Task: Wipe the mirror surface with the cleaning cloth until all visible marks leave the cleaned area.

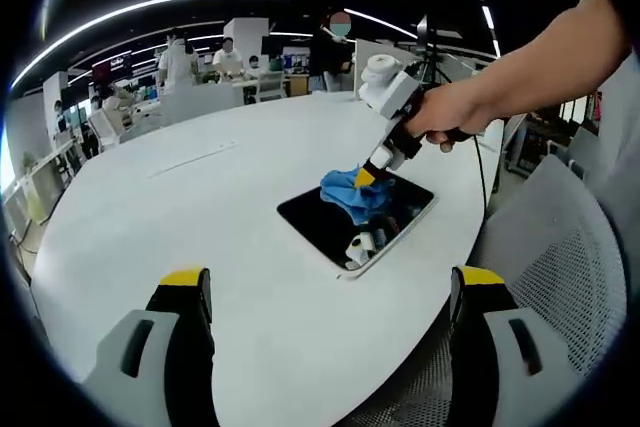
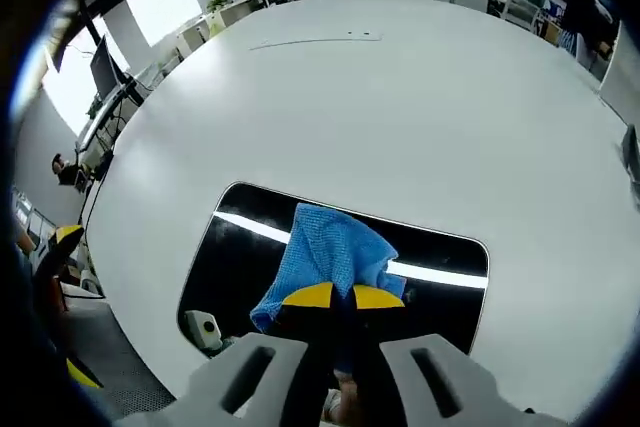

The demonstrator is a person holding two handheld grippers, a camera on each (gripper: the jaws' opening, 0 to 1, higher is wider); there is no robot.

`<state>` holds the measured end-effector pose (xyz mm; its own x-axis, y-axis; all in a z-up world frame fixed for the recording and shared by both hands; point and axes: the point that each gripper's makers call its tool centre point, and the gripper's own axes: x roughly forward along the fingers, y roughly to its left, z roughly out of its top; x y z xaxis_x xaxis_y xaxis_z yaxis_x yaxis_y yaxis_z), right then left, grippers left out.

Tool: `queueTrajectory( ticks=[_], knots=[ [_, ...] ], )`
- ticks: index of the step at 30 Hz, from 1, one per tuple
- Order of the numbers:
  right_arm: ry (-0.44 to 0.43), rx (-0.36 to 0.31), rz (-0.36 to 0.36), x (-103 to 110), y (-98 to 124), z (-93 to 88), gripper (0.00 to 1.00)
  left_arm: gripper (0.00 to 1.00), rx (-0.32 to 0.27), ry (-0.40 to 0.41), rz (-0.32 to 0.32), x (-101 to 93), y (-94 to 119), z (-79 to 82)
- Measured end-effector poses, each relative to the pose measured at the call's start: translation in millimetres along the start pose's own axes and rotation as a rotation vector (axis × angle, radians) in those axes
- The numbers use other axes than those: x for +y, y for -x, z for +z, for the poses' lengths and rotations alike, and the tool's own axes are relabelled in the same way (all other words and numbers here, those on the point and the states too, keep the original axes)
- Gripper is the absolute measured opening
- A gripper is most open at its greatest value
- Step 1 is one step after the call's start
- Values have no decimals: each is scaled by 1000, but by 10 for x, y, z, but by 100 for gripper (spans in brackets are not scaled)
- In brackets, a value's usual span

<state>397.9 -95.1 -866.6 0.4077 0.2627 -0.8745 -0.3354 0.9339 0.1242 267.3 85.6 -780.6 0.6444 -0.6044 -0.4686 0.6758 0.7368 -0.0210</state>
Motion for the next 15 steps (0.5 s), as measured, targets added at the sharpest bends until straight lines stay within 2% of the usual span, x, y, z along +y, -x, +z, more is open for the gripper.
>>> queueTrajectory(
  ticks=[8, 15],
  knots=[
    [11, -8, -8, -40, -78, 166, 0, 99, -12, 11, -4, 13, -7, 23],
    [13, -12, -6, -60, -115, 234, 0, 99, -4, 8, -8, 4, -19, 6]
  ],
)
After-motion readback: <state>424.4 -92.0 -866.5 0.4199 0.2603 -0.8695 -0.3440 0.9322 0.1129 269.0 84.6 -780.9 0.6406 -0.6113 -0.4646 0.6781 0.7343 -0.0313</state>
